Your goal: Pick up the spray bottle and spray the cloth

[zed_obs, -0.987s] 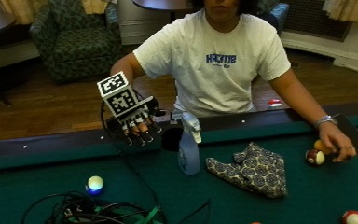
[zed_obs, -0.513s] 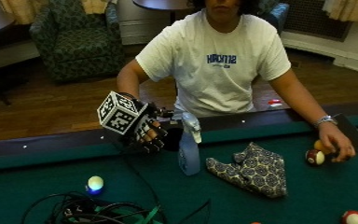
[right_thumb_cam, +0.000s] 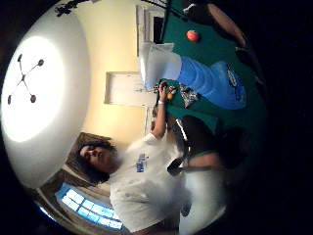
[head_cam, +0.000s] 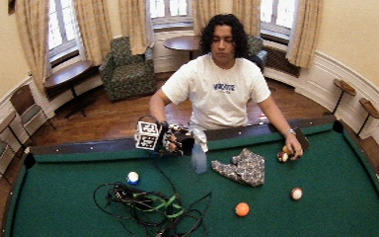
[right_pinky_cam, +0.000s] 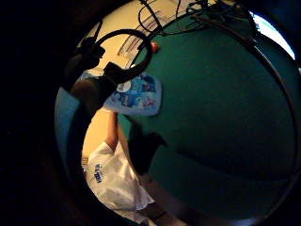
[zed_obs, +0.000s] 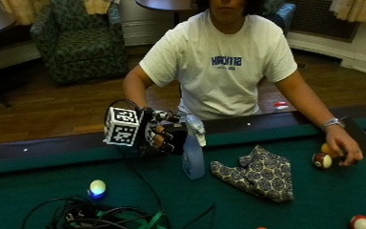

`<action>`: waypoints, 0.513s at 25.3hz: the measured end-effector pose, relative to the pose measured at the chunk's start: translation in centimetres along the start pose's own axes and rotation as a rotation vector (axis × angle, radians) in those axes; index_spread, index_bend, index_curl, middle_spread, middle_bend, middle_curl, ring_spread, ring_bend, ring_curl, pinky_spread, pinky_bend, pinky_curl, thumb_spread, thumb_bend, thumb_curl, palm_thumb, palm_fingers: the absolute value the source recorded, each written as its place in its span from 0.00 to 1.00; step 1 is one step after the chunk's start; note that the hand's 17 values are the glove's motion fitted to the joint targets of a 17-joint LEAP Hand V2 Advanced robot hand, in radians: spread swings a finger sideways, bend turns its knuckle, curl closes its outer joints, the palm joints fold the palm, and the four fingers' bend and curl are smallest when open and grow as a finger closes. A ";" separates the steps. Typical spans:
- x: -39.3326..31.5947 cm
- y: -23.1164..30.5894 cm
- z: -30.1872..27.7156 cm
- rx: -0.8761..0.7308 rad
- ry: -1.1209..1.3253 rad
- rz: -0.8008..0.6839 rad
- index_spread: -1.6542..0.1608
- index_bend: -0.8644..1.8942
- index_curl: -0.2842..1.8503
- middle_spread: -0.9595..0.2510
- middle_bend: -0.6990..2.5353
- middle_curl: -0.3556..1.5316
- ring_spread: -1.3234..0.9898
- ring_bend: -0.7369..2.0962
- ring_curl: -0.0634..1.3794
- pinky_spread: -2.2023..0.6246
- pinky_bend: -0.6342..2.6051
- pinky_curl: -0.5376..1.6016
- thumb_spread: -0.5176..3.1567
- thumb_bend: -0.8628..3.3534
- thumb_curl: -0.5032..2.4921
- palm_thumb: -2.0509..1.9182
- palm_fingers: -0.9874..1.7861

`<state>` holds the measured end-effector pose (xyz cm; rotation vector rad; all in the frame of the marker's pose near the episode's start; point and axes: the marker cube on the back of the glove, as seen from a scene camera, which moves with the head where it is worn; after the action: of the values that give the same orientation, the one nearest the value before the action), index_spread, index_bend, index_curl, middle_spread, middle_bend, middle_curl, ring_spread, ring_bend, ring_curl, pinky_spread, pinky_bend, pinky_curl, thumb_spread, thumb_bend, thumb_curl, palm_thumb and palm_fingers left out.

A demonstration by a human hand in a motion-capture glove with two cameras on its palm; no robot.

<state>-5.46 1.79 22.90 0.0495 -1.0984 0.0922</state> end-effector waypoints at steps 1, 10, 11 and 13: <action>-0.1 -0.1 0.1 0.001 -0.003 -0.002 0.67 0.35 0.22 0.67 0.27 0.34 0.51 0.45 0.27 0.83 0.39 0.43 0.43 0.22 0.29 0.70 0.57; -0.9 -1.6 1.0 0.029 -0.043 -0.021 0.68 0.35 0.23 0.67 0.27 0.35 0.49 0.45 0.27 0.81 0.39 0.43 0.42 0.22 0.30 0.73 0.59; -0.9 -1.8 1.2 0.034 -0.041 -0.022 0.68 0.35 0.22 0.67 0.27 0.35 0.49 0.45 0.27 0.80 0.39 0.43 0.42 0.22 0.30 0.73 0.59; -1.0 -2.0 1.5 0.043 -0.026 -0.023 0.69 0.35 0.22 0.66 0.27 0.36 0.49 0.45 0.27 0.79 0.40 0.43 0.42 0.22 0.30 0.74 0.60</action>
<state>-6.98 -0.40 22.72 0.1027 -1.1211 0.0947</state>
